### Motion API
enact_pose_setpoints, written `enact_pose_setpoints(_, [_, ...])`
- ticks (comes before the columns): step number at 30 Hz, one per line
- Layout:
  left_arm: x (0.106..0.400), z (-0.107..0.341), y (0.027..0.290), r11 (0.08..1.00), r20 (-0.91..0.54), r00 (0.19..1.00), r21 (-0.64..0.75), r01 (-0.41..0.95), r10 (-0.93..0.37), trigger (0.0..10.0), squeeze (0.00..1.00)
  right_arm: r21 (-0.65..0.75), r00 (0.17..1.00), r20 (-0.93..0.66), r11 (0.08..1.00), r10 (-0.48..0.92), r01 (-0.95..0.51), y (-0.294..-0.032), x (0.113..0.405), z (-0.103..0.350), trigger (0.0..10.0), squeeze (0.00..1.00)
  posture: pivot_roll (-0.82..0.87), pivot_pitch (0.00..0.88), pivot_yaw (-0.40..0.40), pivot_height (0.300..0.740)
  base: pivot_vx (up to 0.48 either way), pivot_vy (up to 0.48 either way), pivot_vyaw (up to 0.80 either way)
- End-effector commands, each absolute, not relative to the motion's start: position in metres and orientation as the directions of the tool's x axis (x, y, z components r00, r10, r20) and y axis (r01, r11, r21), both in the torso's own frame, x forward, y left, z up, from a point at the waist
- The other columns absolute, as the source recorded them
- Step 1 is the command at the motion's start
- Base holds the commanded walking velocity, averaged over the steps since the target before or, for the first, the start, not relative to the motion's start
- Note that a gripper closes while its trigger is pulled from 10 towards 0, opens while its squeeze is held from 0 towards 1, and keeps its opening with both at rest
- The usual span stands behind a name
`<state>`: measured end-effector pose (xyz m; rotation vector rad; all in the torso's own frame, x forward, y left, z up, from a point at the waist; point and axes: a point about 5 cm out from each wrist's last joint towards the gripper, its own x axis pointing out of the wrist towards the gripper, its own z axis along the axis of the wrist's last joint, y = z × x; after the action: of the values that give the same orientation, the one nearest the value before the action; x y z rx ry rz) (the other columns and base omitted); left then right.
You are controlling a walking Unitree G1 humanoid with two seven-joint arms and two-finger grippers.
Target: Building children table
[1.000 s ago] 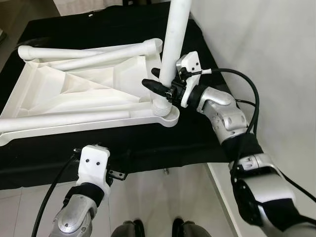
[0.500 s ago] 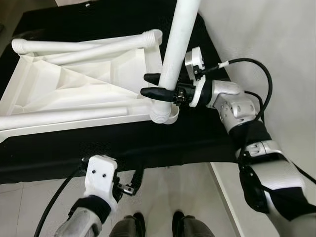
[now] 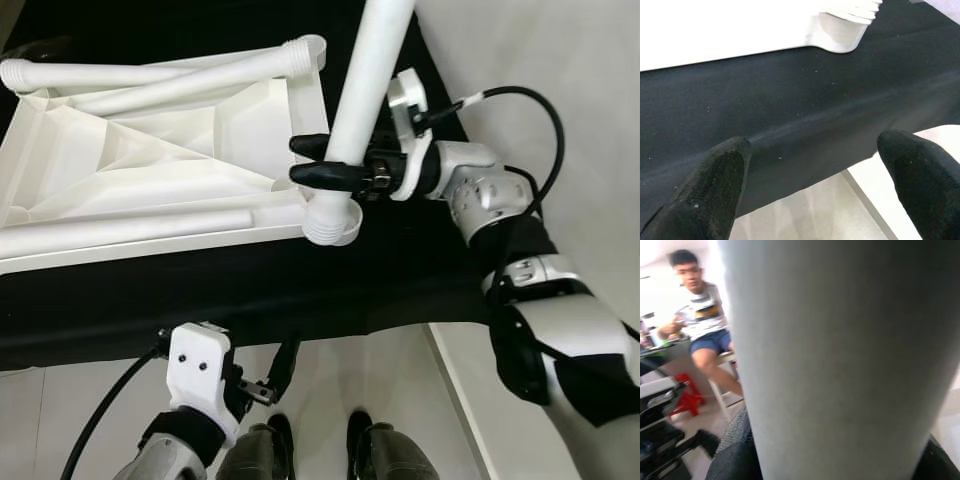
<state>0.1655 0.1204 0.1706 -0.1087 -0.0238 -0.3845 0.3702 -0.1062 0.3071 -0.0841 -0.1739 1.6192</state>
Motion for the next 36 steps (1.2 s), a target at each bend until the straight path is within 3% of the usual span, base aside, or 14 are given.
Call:
enact_pose_setpoints(1, [0.160, 0.169, 0.119, 0.916, 0.035, 0.922, -0.110, 0.386, -0.385, 10.0, 0.00, -0.094, -0.080, -0.015, -0.081, 0.997, -0.992, -0.109, 0.370, 0.287, 10.0, 0.00, 0.02, 0.419, 0.035, 0.740, 0.000, 0.000, 0.00])
enact_pose_setpoints(11, [0.154, 0.170, 0.115, 0.911, 0.040, 0.918, -0.117, 0.396, -0.394, 10.0, 0.00, -0.138, -0.049, -0.097, -0.063, 0.994, -0.988, -0.099, 0.374, 0.290, 10.0, 0.00, 0.01, 0.419, 0.024, 0.740, 0.000, 0.000, 0.00])
enact_pose_setpoints(24, [0.151, 0.170, 0.114, 0.908, 0.040, 0.916, -0.124, 0.401, -0.399, 10.0, 0.00, -0.139, -0.096, -0.200, -0.125, 0.975, -0.982, -0.096, 0.372, 0.291, 10.0, 0.00, 0.01, 0.422, 0.023, 0.740, 0.000, 0.000, 0.00])
enact_pose_setpoints(31, [0.151, 0.171, 0.114, 0.908, 0.041, 0.916, -0.124, 0.400, -0.398, 10.0, 0.00, -0.176, -0.039, -0.279, -0.091, 0.959, -0.980, -0.093, 0.376, 0.290, 10.0, 0.00, 0.01, 0.431, 0.024, 0.740, 0.000, 0.000, 0.00])
enact_pose_setpoints(36, [0.151, 0.171, 0.114, 0.909, 0.041, 0.917, -0.122, 0.399, -0.397, 10.0, 0.00, -0.176, -0.047, -0.313, -0.107, 0.948, -0.979, -0.093, 0.376, 0.290, 10.0, 0.00, 0.01, 0.437, 0.023, 0.740, 0.000, 0.000, 0.00])
